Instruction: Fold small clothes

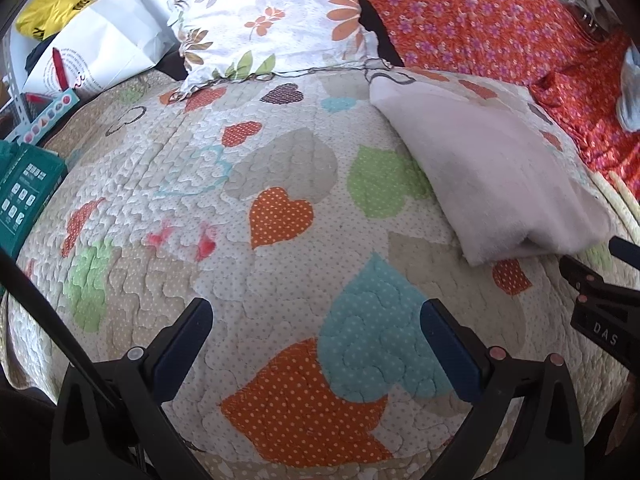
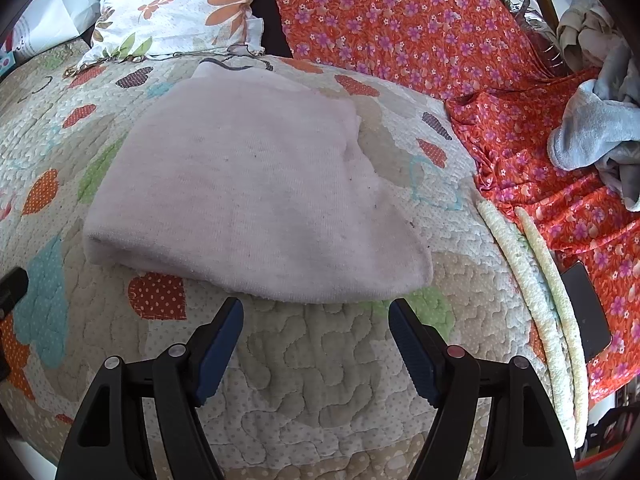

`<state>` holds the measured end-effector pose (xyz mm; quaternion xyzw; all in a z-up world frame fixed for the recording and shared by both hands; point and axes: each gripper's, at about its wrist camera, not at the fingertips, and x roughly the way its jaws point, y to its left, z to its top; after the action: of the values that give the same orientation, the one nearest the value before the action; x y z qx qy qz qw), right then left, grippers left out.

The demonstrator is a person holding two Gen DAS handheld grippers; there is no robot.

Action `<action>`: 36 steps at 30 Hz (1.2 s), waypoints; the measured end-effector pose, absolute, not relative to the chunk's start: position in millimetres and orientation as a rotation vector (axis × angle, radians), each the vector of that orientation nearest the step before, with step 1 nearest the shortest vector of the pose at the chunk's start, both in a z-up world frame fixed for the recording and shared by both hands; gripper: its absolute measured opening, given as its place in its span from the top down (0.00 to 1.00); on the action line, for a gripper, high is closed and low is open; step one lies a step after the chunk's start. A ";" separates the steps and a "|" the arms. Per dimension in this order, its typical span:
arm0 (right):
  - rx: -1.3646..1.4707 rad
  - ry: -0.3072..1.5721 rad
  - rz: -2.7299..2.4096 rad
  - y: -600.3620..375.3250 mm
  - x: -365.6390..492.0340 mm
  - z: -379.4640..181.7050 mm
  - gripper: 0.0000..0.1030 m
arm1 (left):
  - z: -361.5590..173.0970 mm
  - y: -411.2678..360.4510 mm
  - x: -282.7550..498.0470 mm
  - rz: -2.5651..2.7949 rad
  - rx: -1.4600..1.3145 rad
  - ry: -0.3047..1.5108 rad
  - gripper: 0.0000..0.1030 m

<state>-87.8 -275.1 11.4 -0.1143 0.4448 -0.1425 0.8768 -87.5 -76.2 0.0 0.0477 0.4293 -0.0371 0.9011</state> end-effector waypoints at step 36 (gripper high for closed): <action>-0.203 0.870 -0.292 -270.2 -93.7 25.2 0.22 | -10.4 -75.5 -84.7 -0.145 0.039 0.970 0.00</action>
<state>-93.7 -270.2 25.2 -0.0976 0.4194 -0.1405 0.8916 -84.7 -75.5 -10.4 0.0186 0.4659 -0.0694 0.8819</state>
